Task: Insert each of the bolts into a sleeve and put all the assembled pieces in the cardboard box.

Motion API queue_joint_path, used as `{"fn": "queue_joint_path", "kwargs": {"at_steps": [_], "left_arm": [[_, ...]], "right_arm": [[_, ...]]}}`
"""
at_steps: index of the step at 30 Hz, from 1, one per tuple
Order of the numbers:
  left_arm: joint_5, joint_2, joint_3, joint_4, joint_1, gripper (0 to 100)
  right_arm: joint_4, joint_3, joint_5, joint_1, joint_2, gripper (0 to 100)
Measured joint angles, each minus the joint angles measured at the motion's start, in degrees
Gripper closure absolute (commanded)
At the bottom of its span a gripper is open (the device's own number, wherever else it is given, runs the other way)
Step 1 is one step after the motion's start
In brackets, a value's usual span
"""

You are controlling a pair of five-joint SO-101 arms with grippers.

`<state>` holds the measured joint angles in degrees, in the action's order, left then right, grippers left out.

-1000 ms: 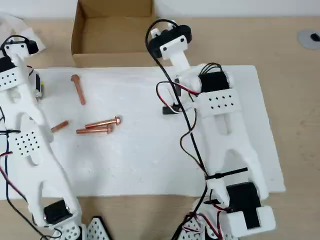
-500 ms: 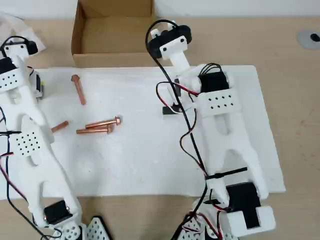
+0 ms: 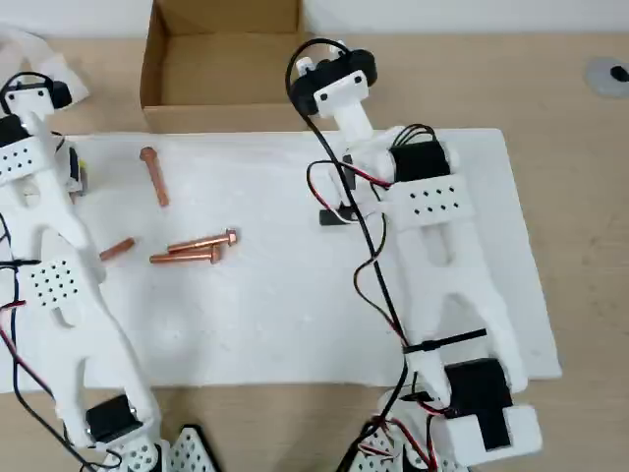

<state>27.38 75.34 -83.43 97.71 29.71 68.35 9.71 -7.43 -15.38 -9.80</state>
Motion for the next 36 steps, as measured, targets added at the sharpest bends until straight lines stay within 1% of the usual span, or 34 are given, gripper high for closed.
{"fn": "queue_joint_path", "kwargs": {"at_steps": [9,15,19,21,23,27,30,31,33,36], "left_arm": [[-0.2,0.3,-0.3,0.2,-0.1,99],[-0.3,2.5,-7.9,2.5,-0.1,99],[-0.3,0.1,-7.6,2.7,-0.1,99],[-0.2,-3.0,-4.0,2.6,-0.2,99],[0.1,-7.3,1.6,2.5,0.1,99],[-0.1,-20.2,16.1,2.5,0.4,99],[0.1,-30.5,27.4,2.5,0.1,99],[-0.1,-33.8,30.8,2.5,0.2,99],[-0.1,-40.4,36.4,2.5,0.3,99],[-0.1,-49.8,42.8,2.5,0.1,99]], "right_arm": [[0.0,3.0,0.0,0.0,0.0,95.2],[0.0,3.6,0.0,0.0,0.0,95.2],[0.0,3.6,0.1,-0.1,3.0,95.1],[-0.7,3.6,2.2,-0.1,5.5,94.3],[-1.4,3.4,5.9,-0.1,8.7,91.3],[-1.0,-0.9,12.0,0.0,15.7,88.9],[1.6,-5.9,13.9,0.0,20.0,88.9],[2.7,-7.6,13.6,0.0,21.2,88.9],[5.6,-11.0,10.7,0.0,23.4,88.9],[9.2,-14.9,2.3,-1.1,25.4,88.9]]}}
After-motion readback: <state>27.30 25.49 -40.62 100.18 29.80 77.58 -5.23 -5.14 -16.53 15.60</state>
